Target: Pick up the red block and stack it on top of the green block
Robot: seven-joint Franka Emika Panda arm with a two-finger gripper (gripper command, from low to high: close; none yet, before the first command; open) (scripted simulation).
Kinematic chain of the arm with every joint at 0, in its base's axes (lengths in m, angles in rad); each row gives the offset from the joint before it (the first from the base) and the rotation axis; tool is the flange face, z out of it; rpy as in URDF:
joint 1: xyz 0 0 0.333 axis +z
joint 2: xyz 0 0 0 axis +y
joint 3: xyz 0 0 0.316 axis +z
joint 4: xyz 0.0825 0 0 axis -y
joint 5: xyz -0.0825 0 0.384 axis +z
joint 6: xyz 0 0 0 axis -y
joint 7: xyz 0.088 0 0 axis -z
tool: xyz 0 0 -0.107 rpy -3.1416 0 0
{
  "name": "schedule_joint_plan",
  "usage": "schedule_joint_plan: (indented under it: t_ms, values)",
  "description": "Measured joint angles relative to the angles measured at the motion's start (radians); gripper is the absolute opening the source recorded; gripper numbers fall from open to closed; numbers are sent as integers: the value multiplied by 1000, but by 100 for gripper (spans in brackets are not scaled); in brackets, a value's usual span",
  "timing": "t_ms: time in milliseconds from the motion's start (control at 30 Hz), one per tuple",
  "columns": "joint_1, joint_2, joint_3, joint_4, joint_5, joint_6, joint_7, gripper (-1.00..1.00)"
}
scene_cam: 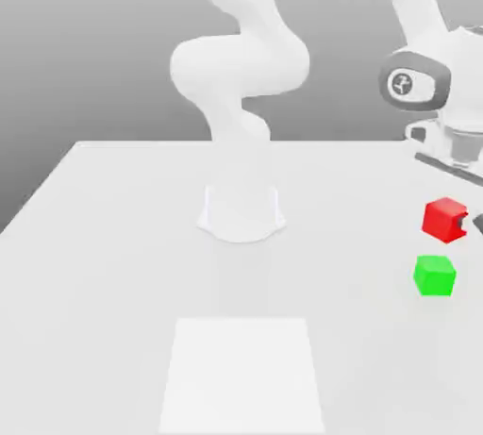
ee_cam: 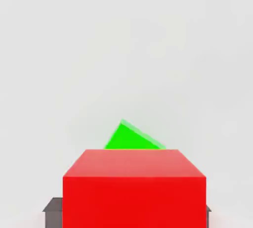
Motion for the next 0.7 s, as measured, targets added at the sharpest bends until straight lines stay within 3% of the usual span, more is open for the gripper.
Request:
schedule_joint_plan:
  t_ms: [167, 433, 467, 700]
  values:
    - [-29, 80, -1, 3, -139, 62, 99, -100]
    - [-21, 80, -48, 3, -138, 70, 98, -100]
    - [-19, 80, -53, 3, -138, 71, 98, 100]
    - [-41, 80, -53, 3, -138, 71, 98, 100]
